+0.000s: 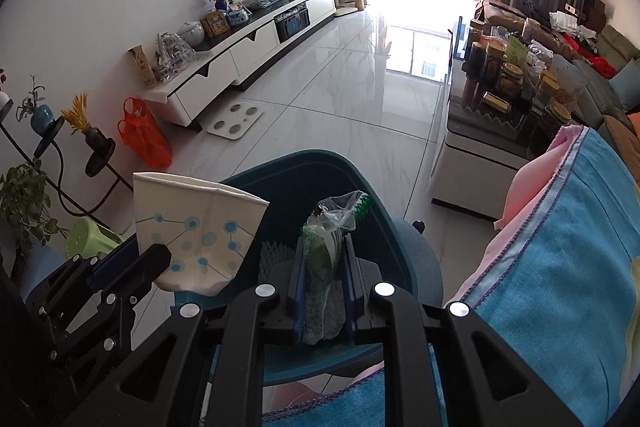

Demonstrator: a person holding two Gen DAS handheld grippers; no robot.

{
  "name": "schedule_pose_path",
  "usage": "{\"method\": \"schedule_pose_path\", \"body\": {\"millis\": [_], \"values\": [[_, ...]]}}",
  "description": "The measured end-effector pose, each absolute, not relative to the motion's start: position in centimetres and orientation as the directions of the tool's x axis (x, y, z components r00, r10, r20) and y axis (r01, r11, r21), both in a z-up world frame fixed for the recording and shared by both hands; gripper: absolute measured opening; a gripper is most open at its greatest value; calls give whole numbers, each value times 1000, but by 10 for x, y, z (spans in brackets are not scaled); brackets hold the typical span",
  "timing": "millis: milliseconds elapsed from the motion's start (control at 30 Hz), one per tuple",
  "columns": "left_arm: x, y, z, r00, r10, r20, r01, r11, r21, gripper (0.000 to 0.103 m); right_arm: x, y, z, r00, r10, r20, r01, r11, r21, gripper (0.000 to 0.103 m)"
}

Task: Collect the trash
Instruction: 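Carry the cup and snack bag to the teal bin and release both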

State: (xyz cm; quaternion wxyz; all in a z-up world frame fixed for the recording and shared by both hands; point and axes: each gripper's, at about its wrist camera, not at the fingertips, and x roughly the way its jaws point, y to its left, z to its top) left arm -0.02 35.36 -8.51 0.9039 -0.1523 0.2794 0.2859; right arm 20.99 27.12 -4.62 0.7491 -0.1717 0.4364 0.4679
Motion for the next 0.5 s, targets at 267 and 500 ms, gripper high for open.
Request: {"method": "schedule_pose_path", "body": {"millis": [267, 500], "values": [[7, 351, -93, 671, 441, -596, -606, 790, -98, 20, 219, 269, -52, 166, 549, -819, -840, 513, 174, 26], [8, 349, -90, 672, 456, -584, -613, 785, -92, 42, 218, 265, -49, 175, 562, -809, -839, 515, 176, 38]]}}
